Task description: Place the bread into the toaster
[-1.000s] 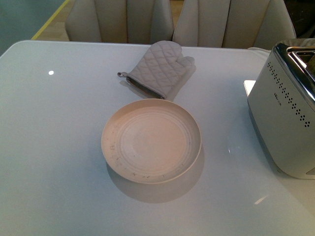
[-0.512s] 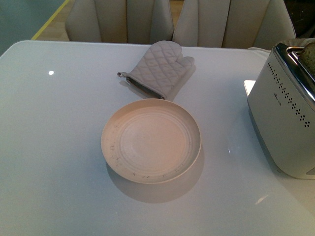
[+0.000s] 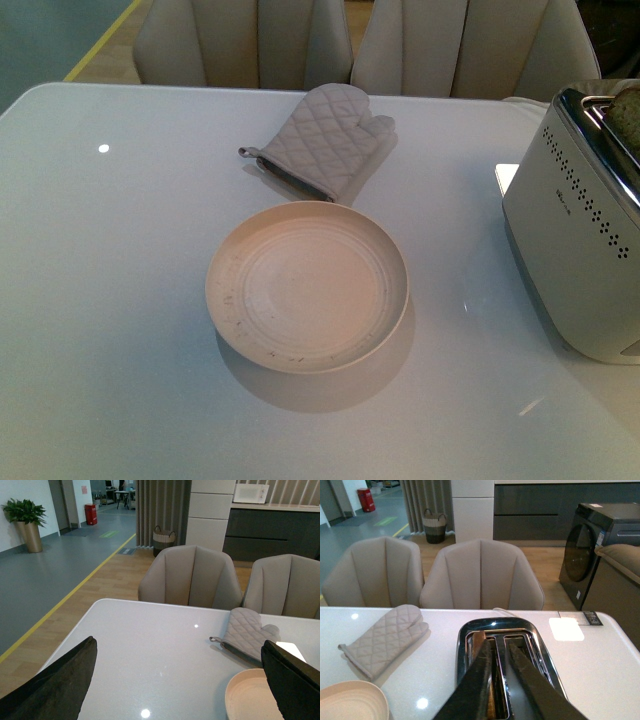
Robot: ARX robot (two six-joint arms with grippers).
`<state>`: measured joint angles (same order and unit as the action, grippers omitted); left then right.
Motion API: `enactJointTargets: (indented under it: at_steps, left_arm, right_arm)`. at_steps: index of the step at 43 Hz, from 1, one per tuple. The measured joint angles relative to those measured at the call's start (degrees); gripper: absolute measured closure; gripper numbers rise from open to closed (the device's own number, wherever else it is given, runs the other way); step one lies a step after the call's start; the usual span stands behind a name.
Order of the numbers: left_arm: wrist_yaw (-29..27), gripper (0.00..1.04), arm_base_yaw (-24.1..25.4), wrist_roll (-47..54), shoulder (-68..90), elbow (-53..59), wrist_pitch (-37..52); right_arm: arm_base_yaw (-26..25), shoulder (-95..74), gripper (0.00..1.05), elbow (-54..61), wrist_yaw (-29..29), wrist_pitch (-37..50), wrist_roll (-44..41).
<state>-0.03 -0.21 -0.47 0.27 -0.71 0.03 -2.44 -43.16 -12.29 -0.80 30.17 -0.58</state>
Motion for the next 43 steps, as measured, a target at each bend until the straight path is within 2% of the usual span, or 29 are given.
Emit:
enactJointTargets:
  at_steps: [2,15,32,36,43]
  left_arm:
    - [0.0,0.07,0.0,0.0,0.0,0.0,0.0]
    - [0.0,0.07,0.0,0.0,0.0,0.0,0.0]
    - [0.0,0.07,0.0,0.0,0.0,0.0,0.0]
    - [0.0,0.07,0.0,0.0,0.0,0.0,0.0]
    - [0.0,0.07,0.0,0.0,0.0,0.0,0.0]
  right_arm:
    - [1.5,1.7,1.03,1.4,0.3,0.0,0.0]
    - [2.2,11.1,1.03,7.4,0.8,-3.5,0.2]
    - [2.2,20.4,1.03,10.2,0.8,-9.9,0.2]
    - [2.2,22.0,1.03,11.3,0.8,-9.1,0.2]
    - [2.2,26.5,1.03,11.3,0.8,-13.4,0.2]
